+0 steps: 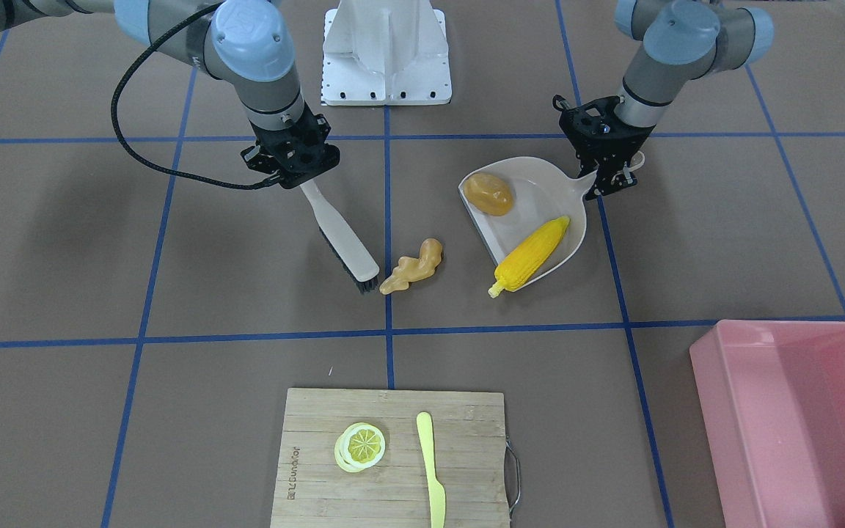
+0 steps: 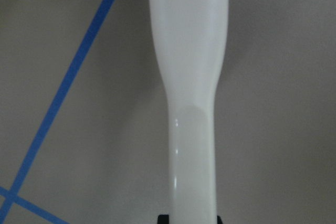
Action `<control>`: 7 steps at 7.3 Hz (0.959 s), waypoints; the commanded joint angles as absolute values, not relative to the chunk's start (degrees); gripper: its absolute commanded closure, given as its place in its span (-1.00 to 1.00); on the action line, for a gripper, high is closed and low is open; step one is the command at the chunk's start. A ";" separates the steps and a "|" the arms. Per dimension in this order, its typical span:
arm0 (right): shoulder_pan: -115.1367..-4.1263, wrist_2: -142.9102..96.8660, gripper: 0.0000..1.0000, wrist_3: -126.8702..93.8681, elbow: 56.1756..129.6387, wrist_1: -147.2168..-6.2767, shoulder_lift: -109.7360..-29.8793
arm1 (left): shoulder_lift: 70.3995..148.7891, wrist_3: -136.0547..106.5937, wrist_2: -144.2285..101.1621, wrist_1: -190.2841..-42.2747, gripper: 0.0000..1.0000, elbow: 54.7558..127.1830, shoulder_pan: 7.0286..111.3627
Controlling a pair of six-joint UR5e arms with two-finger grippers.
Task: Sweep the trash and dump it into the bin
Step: 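Move the brush beyond the ginger with the right gripper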
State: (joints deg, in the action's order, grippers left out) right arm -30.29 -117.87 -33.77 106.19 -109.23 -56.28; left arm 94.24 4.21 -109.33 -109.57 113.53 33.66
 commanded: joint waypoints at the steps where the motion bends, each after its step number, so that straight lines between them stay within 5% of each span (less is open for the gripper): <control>1: -29.88 -114.71 1.00 -33.84 97.52 -109.86 -50.15 | 95.88 4.48 -109.25 -106.01 1.00 113.99 33.75; 7: -29.01 -116.43 1.00 -38.22 94.30 -108.45 -46.77 | 96.50 4.48 -108.81 -105.91 1.00 113.82 33.66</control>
